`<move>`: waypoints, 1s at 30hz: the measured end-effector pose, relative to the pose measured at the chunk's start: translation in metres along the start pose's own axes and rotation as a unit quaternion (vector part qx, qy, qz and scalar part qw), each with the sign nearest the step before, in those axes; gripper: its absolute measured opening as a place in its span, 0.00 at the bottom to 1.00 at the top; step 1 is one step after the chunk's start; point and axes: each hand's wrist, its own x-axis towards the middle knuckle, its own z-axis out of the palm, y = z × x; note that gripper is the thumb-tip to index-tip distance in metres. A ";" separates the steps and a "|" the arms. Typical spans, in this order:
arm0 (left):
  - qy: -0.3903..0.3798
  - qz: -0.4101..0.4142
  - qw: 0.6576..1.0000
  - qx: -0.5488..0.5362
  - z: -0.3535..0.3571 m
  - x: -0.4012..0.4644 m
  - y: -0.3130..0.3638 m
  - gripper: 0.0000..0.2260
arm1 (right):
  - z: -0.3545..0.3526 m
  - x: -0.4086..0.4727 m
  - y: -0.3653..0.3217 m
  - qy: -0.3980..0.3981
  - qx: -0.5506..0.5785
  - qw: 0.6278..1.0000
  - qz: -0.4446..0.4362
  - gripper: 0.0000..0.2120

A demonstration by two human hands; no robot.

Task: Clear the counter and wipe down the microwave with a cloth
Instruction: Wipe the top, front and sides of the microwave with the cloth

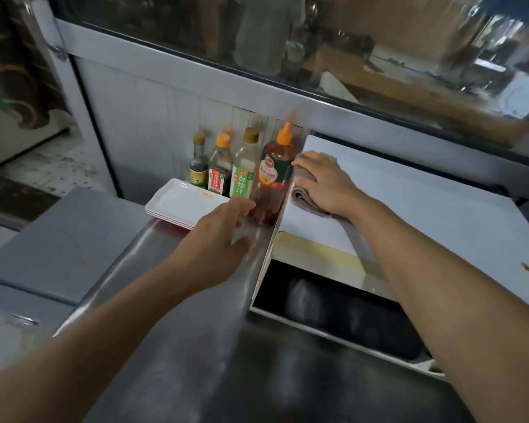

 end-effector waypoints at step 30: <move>-0.016 0.123 0.992 0.037 0.007 -0.017 0.036 0.17 | 0.021 -0.170 -0.074 0.157 -0.157 0.974 0.040 0.30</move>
